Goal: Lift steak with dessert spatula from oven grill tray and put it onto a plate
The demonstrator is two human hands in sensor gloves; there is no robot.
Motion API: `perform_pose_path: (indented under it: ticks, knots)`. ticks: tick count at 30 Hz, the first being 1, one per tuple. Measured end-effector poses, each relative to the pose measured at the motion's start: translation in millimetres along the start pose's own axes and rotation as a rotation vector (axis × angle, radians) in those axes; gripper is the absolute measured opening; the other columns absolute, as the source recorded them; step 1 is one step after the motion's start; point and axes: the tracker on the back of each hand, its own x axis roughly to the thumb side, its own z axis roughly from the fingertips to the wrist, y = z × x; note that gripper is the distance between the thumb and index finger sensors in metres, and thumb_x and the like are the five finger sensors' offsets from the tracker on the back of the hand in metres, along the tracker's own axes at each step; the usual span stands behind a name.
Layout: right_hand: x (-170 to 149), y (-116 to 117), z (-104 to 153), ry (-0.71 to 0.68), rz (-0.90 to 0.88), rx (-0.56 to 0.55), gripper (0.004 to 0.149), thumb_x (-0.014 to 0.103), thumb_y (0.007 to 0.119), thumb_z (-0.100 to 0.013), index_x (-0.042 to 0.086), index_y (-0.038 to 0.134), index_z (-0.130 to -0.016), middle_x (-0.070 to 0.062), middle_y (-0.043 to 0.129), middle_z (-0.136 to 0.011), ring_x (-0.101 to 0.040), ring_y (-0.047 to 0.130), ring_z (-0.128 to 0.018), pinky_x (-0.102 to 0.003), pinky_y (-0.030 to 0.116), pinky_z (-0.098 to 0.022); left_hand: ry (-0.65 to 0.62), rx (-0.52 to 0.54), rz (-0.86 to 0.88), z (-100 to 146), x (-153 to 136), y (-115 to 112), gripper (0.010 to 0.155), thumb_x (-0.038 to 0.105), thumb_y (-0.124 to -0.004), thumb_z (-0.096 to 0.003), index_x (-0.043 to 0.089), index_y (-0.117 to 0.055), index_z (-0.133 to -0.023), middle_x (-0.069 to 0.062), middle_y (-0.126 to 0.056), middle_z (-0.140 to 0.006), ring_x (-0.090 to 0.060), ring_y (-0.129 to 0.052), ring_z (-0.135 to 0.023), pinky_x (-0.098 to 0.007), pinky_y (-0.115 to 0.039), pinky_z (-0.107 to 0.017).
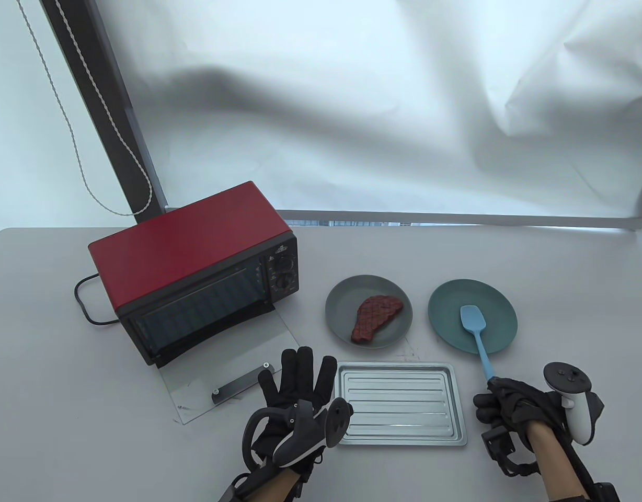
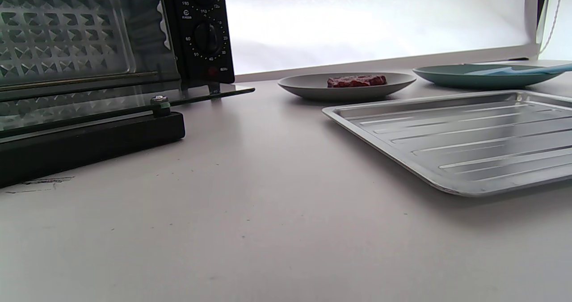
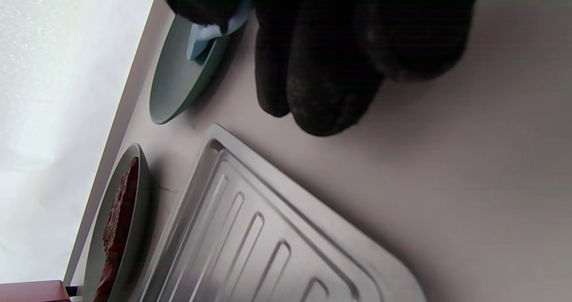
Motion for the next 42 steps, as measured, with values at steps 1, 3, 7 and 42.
perform_pose_path:
  ticks: [1, 3, 7, 42]
  knots:
    - [0.1, 0.1, 0.0, -0.002, -0.003, -0.001, 0.058, 0.033, 0.068, -0.064, -0.008, 0.058, -0.104, -0.017, 0.101, -0.072, -0.029, 0.104, -0.053, -0.041, 0.086, -0.04, 0.0, -0.001, 0.001, 0.0, -0.1, -0.1, 0.083, 0.067, -0.046, -0.0546, 0.026, -0.009, -0.116, -0.022, -0.003, -0.122, -0.049, -0.009, -0.112, -0.08, -0.022, -0.07]
    - [-0.4, -0.2, -1.3, -0.005, -0.011, 0.001, 0.059, 0.034, 0.067, -0.065, -0.008, 0.058, -0.105, -0.018, 0.101, -0.072, -0.029, 0.104, -0.053, -0.041, 0.085, -0.04, 0.001, -0.001, 0.001, -0.1, -0.2, -0.2, 0.083, 0.067, -0.046, -0.0546, 0.026, -0.008, -0.116, -0.022, -0.003, -0.122, -0.049, -0.009, -0.112, -0.08, -0.022, -0.07]
    - [2.4, -2.2, 1.3, -0.025, 0.008, 0.006, 0.065, 0.04, 0.066, -0.065, -0.009, 0.053, -0.107, -0.022, 0.098, -0.076, -0.033, 0.102, -0.057, -0.044, 0.084, -0.043, 0.003, -0.005, 0.002, -0.1, -0.4, -0.2, 0.083, 0.067, -0.046, -0.0546, 0.026, -0.008, -0.116, -0.022, -0.003, -0.122, -0.049, -0.009, -0.112, -0.08, -0.022, -0.07]
    - [70.3, 34.3, 96.2, -0.513, 0.834, -0.422, 0.088, 0.064, 0.06, -0.064, 0.014, 0.012, -0.119, -0.038, 0.023, -0.124, -0.066, 0.033, -0.109, -0.083, 0.034, -0.067, 0.34, -0.079, 0.002, -16.7, -70.0, -12.0, 0.085, 0.069, -0.047, -0.0541, 0.029, -0.004, -0.115, -0.019, 0.0, -0.123, -0.047, -0.007, -0.114, -0.079, -0.02, -0.072]
